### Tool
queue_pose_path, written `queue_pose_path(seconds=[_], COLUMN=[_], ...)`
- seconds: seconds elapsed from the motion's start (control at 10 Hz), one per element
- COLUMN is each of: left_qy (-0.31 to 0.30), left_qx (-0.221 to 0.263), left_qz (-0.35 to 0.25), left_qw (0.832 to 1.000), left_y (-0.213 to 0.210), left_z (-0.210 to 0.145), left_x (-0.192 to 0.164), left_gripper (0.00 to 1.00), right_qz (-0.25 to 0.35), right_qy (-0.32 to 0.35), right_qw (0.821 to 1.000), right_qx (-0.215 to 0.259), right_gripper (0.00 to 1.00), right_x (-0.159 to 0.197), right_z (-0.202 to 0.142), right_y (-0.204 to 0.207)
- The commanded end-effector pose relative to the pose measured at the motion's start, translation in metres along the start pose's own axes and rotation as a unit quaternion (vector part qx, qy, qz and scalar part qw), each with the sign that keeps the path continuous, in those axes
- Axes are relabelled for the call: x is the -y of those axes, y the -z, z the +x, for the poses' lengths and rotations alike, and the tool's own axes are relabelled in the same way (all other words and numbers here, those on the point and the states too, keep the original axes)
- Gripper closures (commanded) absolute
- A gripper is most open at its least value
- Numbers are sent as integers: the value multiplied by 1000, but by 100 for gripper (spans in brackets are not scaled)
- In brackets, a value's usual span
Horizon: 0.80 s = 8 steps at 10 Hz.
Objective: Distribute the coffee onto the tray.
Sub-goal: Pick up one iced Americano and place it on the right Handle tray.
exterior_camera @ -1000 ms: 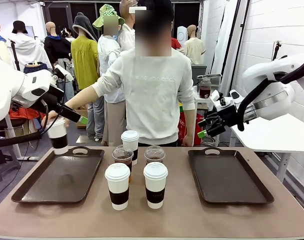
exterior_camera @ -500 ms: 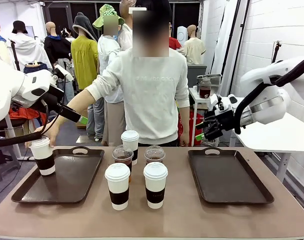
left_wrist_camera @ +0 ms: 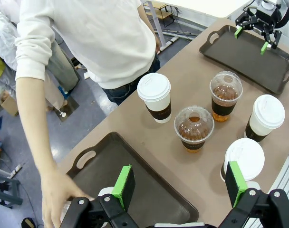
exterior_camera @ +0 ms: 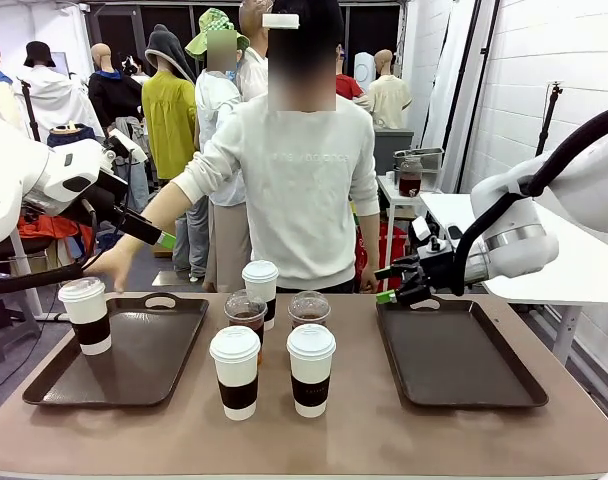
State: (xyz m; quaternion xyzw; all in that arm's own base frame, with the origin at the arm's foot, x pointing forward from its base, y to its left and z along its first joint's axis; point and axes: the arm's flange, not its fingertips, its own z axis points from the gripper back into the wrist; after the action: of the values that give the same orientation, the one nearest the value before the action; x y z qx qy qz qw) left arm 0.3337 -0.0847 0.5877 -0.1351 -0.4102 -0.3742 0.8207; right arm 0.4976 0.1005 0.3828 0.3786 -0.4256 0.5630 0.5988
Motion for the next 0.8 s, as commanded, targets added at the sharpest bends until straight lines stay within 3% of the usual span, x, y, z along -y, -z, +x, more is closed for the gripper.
queue_pose_path(seconds=[0.0,0.7], left_qy=[-1,-1], left_qx=[2,2], left_qz=[-2,-2], left_qw=[1000,1000], left_y=[-1,-1], left_z=[0,0], left_x=[-1,-1], left_gripper=[0,0], right_qz=[17,21], right_qy=[-9,-6], right_qw=[1000,997], right_qx=[24,79], right_gripper=[0,0], right_x=[0,10], right_z=[-21,-76], right_y=[14,61])
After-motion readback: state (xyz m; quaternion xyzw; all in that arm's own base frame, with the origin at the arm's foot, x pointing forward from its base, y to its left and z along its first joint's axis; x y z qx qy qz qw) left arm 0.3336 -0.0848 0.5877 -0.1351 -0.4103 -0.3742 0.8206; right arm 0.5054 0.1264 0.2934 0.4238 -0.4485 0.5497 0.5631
